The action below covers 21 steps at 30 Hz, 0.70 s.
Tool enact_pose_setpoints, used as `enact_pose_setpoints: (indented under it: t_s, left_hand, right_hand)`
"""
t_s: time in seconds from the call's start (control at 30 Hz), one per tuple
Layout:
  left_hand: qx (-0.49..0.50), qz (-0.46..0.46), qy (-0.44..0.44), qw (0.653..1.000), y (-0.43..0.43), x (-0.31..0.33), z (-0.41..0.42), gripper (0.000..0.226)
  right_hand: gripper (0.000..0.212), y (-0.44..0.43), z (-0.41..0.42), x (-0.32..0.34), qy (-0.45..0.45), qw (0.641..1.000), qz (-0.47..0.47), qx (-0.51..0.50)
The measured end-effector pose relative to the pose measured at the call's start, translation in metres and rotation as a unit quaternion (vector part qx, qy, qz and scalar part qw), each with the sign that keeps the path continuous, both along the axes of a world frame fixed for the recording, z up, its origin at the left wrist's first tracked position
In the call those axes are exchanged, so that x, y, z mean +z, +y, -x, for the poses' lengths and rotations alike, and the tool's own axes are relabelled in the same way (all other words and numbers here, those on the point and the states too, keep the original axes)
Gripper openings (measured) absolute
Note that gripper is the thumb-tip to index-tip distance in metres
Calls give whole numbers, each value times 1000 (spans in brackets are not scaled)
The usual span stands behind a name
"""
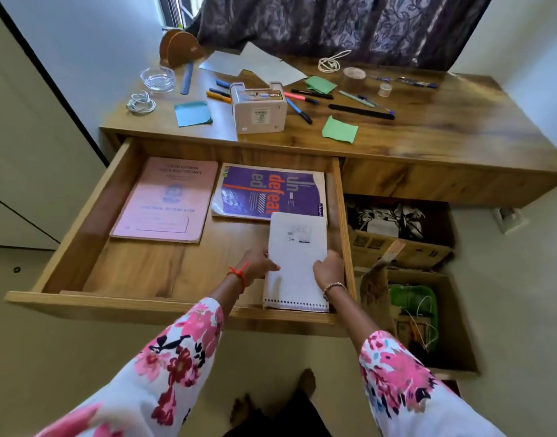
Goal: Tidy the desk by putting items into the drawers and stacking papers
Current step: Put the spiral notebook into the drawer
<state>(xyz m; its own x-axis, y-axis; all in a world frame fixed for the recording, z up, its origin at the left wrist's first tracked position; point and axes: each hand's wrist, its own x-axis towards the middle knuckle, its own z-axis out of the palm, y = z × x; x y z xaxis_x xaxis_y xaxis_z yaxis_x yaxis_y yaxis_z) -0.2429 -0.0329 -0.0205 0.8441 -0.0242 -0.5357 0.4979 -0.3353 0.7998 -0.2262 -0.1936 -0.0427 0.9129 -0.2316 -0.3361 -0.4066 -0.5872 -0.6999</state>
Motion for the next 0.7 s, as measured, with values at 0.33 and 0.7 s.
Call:
enact_pose_setpoints:
  t_s: [0.33,0.7]
  left_hand:
    - [-45,6,58,997,-6,-19,-9,35]
    - [-35,-46,47,997,-10,-33,-13,47]
  right_hand:
    - [20,-2,-6,-4,65,986,122,93]
    - [24,-1,-15,-13,88,972,174,134]
